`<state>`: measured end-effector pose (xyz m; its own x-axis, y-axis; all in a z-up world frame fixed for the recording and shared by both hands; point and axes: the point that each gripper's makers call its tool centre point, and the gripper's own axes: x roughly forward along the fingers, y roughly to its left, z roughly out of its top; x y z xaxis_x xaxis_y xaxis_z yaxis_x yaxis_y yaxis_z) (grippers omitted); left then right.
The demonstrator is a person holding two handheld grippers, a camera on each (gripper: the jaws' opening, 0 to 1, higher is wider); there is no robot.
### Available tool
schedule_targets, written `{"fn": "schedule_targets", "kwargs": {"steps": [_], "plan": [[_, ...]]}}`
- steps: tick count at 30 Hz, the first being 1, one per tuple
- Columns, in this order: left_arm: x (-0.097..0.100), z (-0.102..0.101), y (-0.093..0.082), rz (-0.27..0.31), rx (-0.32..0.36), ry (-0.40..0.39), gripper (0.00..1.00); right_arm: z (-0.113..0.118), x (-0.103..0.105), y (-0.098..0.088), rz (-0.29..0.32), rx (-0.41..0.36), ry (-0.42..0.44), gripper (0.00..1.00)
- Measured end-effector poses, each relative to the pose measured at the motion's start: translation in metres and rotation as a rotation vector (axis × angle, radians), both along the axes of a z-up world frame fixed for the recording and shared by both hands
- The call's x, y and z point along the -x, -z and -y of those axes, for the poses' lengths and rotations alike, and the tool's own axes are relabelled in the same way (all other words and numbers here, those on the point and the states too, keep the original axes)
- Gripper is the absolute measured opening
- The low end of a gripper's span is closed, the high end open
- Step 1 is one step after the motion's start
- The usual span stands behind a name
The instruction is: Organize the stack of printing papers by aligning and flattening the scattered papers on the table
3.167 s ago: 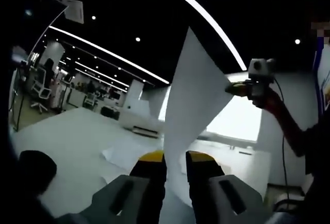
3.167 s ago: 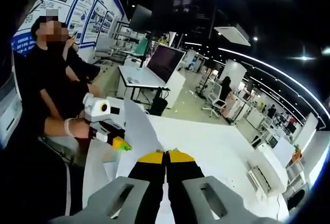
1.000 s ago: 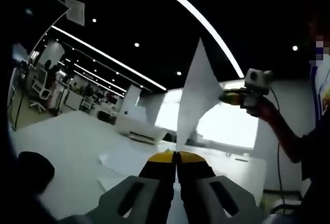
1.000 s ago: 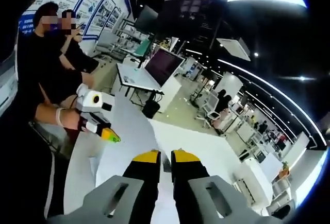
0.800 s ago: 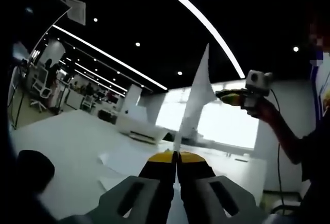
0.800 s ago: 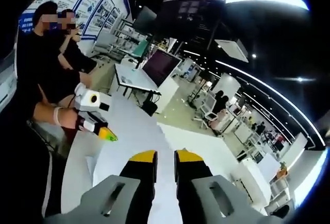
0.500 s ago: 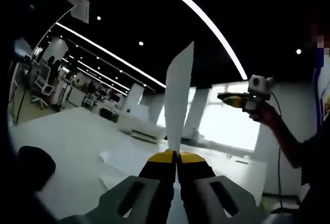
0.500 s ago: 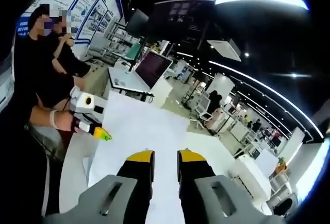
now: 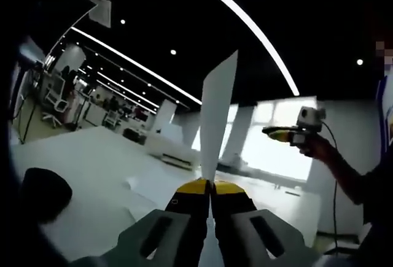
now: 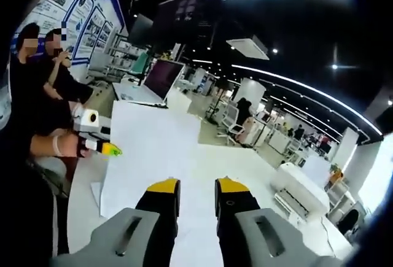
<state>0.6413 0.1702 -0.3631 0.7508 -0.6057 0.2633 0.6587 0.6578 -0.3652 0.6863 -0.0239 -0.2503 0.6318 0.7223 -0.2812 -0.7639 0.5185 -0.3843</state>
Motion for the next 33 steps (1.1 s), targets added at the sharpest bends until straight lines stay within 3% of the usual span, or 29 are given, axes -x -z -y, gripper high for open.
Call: {"fn": "schedule_targets", "kwargs": {"steps": [12, 19, 22, 25, 33], "plan": [[-0.006, -0.006, 0.015, -0.051, 0.038, -0.028, 0.06, 0.021, -0.008, 0.021, -0.044, -0.074, 0.052, 0.19], [-0.007, -0.007, 0.018, -0.067, 0.061, -0.035, 0.06, 0.04, -0.025, 0.038, -0.087, -0.129, 0.106, 0.2], [-0.007, -0.007, 0.02, -0.069, 0.054, -0.041, 0.06, 0.048, -0.032, 0.045, -0.104, -0.146, 0.123, 0.2], [-0.009, -0.007, 0.027, -0.067, 0.002, -0.06, 0.06, 0.053, -0.035, 0.053, -0.113, -0.168, 0.141, 0.2], [-0.01, -0.007, 0.026, -0.074, 0.011, -0.053, 0.06, 0.071, -0.046, 0.072, -0.135, -0.209, 0.18, 0.23]]}}
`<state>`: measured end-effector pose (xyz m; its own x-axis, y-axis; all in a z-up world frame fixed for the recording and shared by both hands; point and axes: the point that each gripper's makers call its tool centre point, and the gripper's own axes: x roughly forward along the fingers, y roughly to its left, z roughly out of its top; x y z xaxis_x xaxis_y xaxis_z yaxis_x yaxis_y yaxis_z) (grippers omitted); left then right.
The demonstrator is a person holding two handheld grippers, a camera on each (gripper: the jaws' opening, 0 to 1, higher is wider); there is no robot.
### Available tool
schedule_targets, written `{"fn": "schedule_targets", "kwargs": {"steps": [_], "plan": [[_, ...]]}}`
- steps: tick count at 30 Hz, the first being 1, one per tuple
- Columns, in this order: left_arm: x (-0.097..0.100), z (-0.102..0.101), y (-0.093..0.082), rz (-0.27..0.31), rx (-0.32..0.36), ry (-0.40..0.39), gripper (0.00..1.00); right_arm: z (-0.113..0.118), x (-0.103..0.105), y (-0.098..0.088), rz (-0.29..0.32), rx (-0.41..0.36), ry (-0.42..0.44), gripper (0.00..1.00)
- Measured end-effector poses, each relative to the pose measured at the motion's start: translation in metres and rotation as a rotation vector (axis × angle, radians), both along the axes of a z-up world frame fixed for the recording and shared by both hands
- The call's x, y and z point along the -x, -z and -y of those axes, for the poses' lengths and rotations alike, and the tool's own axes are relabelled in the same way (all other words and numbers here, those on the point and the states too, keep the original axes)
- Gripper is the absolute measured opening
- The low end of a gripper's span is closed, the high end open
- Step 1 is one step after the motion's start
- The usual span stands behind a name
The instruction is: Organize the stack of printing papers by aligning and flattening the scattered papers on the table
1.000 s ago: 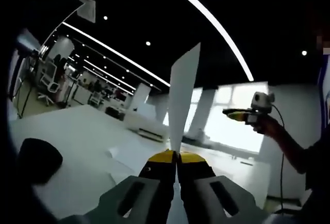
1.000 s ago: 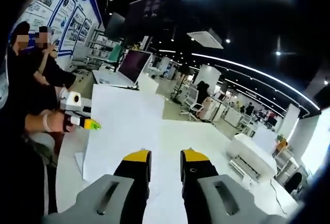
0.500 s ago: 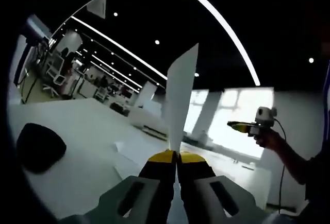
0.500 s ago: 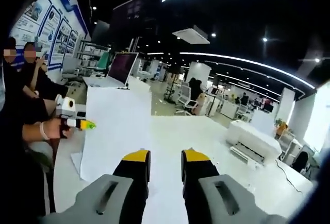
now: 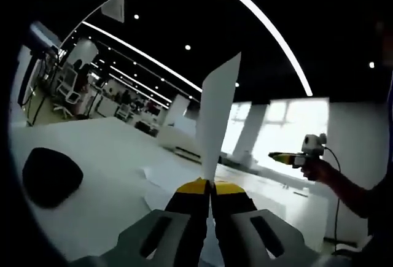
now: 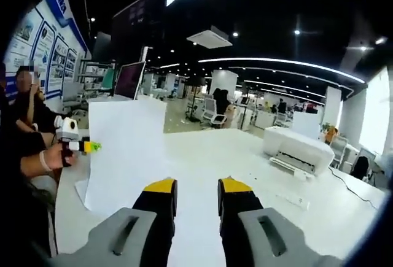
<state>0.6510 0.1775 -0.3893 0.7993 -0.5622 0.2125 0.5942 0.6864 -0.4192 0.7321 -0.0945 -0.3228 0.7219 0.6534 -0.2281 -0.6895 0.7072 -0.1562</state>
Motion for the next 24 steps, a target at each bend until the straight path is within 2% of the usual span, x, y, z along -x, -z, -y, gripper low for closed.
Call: {"fn": "schedule_targets", "kwargs": {"steps": [12, 19, 24], "plan": [[-0.002, -0.002, -0.005, -0.012, 0.035, 0.011, 0.07, 0.017, -0.036, 0.03, -0.059, -0.021, 0.062, 0.25], [-0.004, -0.003, -0.005, -0.022, 0.028, 0.008, 0.07, 0.013, -0.06, 0.047, -0.113, -0.08, 0.077, 0.25], [-0.006, -0.005, -0.004, -0.029, 0.032, 0.007, 0.07, 0.015, -0.073, 0.06, -0.137, -0.087, 0.093, 0.26]]}}
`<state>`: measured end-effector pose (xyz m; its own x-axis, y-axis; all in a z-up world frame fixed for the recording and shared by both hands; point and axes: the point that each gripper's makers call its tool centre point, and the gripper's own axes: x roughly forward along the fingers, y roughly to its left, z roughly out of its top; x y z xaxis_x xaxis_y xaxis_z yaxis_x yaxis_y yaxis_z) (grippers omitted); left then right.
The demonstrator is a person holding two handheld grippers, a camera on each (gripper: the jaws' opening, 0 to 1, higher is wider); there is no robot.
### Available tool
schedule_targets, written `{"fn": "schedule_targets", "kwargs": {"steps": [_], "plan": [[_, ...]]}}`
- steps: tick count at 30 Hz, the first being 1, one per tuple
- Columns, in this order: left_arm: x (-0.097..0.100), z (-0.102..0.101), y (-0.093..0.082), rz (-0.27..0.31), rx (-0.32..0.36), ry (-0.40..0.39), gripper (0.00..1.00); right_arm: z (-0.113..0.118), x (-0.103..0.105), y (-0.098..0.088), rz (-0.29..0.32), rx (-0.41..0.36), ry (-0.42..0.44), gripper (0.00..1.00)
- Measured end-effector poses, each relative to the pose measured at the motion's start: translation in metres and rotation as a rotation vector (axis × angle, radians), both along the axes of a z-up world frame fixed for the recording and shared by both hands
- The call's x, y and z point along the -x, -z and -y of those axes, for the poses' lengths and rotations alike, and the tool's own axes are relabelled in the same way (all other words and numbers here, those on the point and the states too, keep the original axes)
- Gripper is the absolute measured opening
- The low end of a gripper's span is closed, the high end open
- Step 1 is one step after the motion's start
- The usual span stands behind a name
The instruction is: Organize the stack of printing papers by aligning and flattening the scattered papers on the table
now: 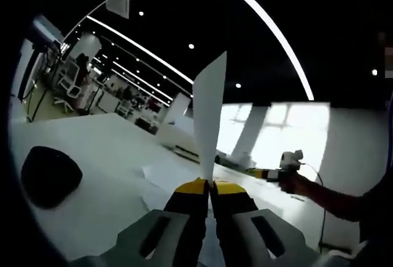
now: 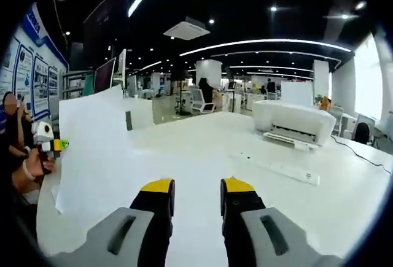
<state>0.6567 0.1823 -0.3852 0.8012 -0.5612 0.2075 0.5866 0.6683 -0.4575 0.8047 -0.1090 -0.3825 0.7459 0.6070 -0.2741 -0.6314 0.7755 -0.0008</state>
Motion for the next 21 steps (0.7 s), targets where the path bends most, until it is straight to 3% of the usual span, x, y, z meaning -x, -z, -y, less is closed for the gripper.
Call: {"fn": "schedule_targets", "kwargs": {"steps": [14, 21], "plan": [[-0.002, -0.001, 0.003, -0.011, -0.007, 0.0, 0.07, 0.013, -0.017, 0.016, -0.03, -0.005, 0.041, 0.27], [-0.001, -0.001, 0.002, -0.013, -0.005, 0.0, 0.08, 0.017, -0.03, 0.022, -0.027, -0.016, 0.055, 0.33]]}}
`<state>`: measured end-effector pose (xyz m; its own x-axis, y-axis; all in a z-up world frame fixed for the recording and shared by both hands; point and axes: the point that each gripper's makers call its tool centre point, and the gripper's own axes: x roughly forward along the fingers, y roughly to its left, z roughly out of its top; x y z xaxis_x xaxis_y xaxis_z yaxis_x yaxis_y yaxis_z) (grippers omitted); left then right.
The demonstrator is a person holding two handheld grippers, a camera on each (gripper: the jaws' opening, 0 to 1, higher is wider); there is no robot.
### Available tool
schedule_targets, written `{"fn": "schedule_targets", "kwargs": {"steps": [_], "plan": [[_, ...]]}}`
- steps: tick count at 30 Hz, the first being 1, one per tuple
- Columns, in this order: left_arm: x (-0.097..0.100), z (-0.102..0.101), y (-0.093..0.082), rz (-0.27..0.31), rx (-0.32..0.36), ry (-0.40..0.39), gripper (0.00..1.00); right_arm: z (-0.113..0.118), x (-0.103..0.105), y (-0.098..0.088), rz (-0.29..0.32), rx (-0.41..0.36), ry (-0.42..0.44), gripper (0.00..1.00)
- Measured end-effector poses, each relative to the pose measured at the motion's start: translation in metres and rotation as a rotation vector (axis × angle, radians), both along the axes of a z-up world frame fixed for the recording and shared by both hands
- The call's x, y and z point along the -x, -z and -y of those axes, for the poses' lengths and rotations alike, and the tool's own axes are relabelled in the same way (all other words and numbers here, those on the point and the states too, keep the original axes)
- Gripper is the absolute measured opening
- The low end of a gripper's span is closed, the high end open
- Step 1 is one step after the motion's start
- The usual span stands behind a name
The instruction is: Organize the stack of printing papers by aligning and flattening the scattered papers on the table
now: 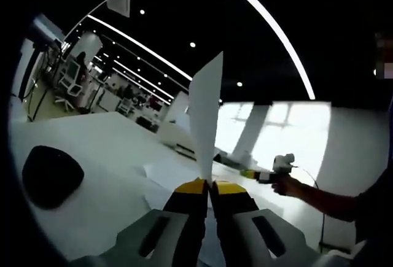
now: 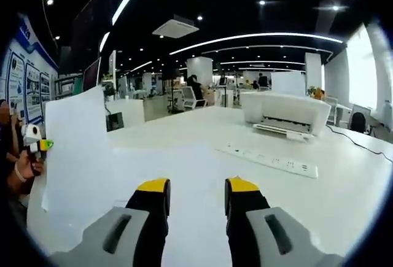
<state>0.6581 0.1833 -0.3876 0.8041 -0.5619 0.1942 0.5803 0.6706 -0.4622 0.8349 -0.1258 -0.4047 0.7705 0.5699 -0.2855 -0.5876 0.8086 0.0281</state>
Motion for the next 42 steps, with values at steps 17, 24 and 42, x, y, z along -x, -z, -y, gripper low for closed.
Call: {"fn": "schedule_targets", "kwargs": {"steps": [17, 24, 42], "plan": [[-0.003, -0.001, 0.003, -0.006, -0.008, -0.008, 0.08, 0.002, -0.036, 0.026, -0.06, 0.008, 0.015, 0.33], [-0.004, -0.002, 0.003, -0.01, 0.001, -0.007, 0.08, 0.007, -0.045, 0.033, -0.073, 0.004, 0.035, 0.33], [-0.004, -0.002, 0.005, -0.012, -0.007, -0.011, 0.08, 0.007, -0.062, 0.042, -0.093, -0.002, 0.051, 0.32]]}}
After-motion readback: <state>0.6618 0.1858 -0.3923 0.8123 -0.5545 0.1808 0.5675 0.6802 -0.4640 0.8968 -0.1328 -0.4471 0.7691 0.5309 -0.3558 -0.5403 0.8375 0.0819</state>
